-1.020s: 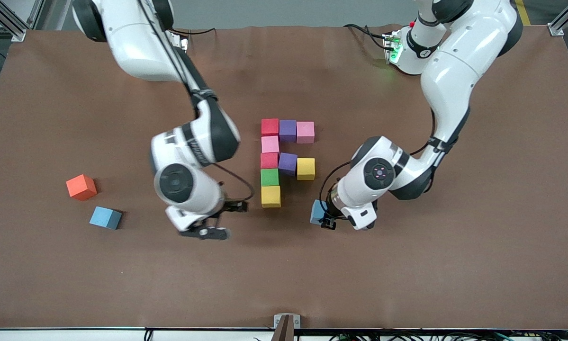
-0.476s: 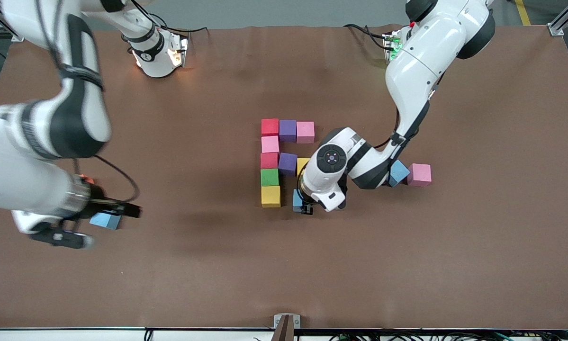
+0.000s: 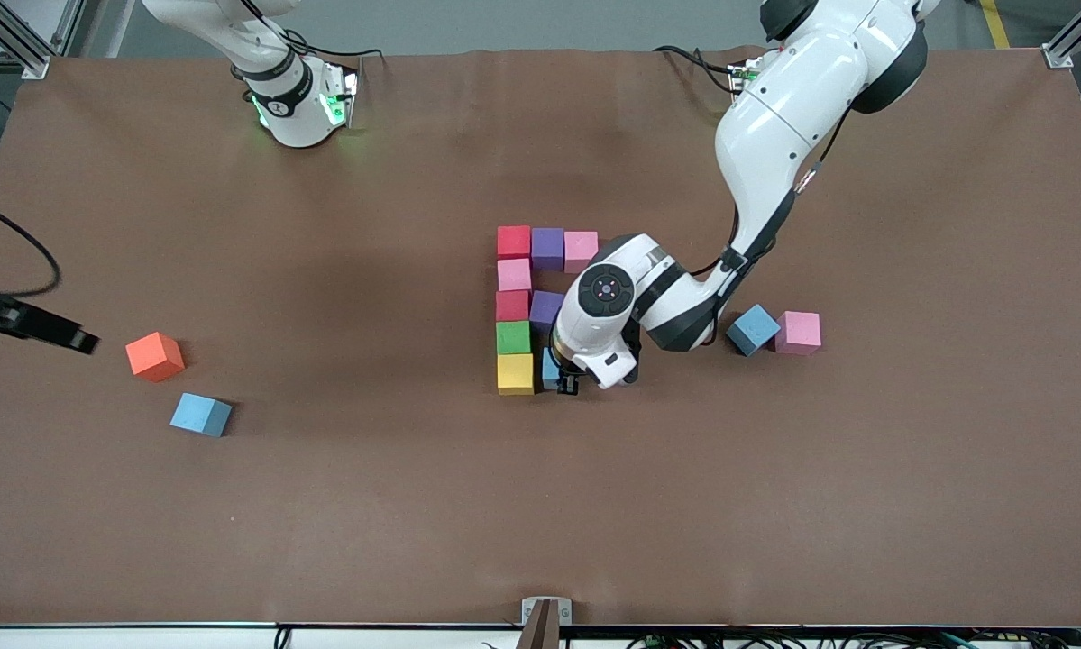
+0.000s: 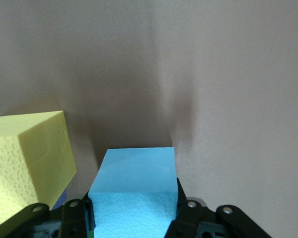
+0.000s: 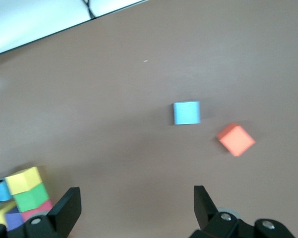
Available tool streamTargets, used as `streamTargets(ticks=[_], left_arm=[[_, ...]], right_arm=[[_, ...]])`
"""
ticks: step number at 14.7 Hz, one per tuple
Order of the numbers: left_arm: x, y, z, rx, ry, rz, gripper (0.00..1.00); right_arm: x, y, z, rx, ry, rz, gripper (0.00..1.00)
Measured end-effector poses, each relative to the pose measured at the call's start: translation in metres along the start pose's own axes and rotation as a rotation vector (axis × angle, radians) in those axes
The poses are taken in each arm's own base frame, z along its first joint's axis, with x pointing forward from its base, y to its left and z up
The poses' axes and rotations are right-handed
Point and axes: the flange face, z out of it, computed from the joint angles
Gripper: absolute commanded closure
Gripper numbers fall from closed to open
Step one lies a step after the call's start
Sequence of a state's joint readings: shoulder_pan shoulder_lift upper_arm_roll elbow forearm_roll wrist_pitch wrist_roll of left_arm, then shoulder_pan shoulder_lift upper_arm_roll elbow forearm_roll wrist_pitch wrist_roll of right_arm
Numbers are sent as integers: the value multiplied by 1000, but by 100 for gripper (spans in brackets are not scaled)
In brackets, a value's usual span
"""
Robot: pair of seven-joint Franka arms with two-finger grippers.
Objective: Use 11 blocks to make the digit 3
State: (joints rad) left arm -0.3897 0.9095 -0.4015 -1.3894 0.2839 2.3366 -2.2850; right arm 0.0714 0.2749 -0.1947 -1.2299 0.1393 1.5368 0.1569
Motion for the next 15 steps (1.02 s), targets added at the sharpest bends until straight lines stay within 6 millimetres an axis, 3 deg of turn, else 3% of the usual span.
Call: streamTargets(ticks=[2,4,6,12,15], left_arm=[[-1,1,-1,-7,-6,1,87],[-2,2,-1,-18,-16,-1,87],[-2,4,3,-19,-20,-3,87],[-4,9,4,-27,-31,-8,85],[-6,9,4,-28,-33,-7,79]], right_arm=[[-14,9,-20,-19,34,-32,0],[-25,20,-28,-25,54,-62,0],[-26,25,-24,-38,68,-78,0],[-28,5,-12,-56,66,-152,0],[-30,1,-11,-59,64,-177,0]])
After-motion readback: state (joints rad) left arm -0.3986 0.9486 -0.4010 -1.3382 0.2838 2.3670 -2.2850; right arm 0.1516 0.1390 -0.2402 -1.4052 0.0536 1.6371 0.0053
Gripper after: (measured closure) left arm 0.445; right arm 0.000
